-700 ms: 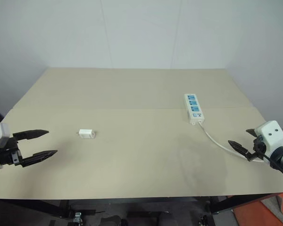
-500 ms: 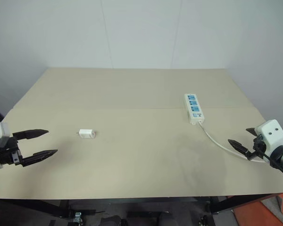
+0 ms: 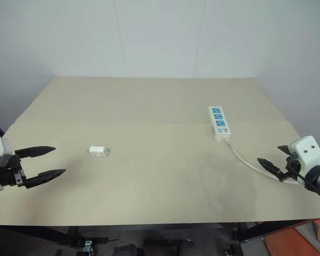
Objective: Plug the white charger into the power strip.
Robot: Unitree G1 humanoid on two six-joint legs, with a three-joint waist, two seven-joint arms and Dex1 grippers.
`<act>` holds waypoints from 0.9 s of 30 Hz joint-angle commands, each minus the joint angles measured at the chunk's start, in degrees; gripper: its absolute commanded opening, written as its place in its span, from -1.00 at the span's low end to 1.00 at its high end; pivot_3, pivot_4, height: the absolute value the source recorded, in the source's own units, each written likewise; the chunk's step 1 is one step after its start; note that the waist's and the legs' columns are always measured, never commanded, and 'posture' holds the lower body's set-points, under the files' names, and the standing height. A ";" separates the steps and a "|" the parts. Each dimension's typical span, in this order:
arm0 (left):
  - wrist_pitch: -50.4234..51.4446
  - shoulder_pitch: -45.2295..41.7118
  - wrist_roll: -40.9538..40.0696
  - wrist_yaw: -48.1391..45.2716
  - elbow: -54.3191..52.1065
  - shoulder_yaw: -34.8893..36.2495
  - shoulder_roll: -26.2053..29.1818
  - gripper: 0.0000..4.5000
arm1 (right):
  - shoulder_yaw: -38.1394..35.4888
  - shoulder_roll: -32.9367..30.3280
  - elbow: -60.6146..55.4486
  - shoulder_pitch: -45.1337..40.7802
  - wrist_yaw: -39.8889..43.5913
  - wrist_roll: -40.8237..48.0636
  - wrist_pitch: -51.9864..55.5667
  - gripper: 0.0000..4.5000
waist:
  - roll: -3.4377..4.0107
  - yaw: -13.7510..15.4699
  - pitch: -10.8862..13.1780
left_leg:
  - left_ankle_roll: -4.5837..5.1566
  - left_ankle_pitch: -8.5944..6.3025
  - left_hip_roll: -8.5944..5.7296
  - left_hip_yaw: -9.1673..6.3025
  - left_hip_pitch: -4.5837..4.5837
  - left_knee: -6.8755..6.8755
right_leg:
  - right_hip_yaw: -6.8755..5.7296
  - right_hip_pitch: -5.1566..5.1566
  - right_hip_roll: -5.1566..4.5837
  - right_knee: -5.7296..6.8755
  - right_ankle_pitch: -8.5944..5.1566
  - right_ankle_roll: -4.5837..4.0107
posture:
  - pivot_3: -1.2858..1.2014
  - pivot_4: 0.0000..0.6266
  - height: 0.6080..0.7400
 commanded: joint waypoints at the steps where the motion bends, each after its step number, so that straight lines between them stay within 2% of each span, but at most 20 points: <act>1: 0.21 -0.73 -0.61 0.34 -1.71 0.36 1.06 0.99 | -0.72 -1.02 -1.85 1.29 1.74 -0.84 -6.51 1.00 | 0.00 0.04 0.00 | 0.00 0.00 0.00 0.00 0.00 0.00 | 0.00 0.00 0.00 0.00 0.00 0.00 | 0.03 -0.52 1.00; 8: 0.43 -1.12 -0.87 0.59 -1.96 0.09 0.98 0.99 | -0.64 -0.51 0.06 -1.51 -3.02 -1.40 -1.26 1.00 | 0.00 -0.04 0.00 | 0.00 0.00 0.00 0.02 0.05 0.00 | 0.05 0.02 -0.01 0.02 0.01 0.01 | 0.03 -0.52 1.00; 14: 0.68 -4.24 0.25 0.42 -2.13 -4.01 2.08 0.99 | 9.07 5.00 8.23 -13.02 -5.55 -6.53 -3.15 1.00 | -0.04 -0.88 0.01 | -0.01 0.01 -0.01 0.03 0.23 0.01 | 0.10 0.14 0.06 0.06 0.02 0.00 | 0.03 -0.52 1.00; 20: 0.24 -10.56 3.11 -0.14 -2.33 -11.32 4.53 0.99 | 15.52 12.82 28.94 -29.94 -10.30 -11.57 -7.00 1.00 | 0.02 -1.50 0.10 | -0.01 0.01 -0.12 -0.03 -0.04 0.00 | 0.09 -0.06 0.03 0.06 0.06 0.02 | 0.03 -0.52 1.00; 25: 0.71 -11.84 3.73 -0.01 -5.24 -14.49 4.63 0.99 | 15.92 15.69 42.11 -37.61 -11.92 -12.17 -6.09 1.00 | 0.03 -1.41 0.11 | 0.02 -0.01 -0.12 -0.11 -0.19 -0.24 | 0.02 -0.15 -0.02 -0.05 0.07 0.03 | 0.03 -0.52 1.00; 27: 0.82 -11.31 3.61 0.16 -6.22 -14.73 4.53 1.00 | 14.73 16.06 45.46 -39.52 -10.90 -10.71 -3.46 0.83 | 0.04 -1.37 0.12 | 0.02 -0.01 -0.11 -0.19 -0.34 -0.28 | -0.07 -0.21 -0.04 -0.02 0.07 0.03 | 0.03 -0.52 1.00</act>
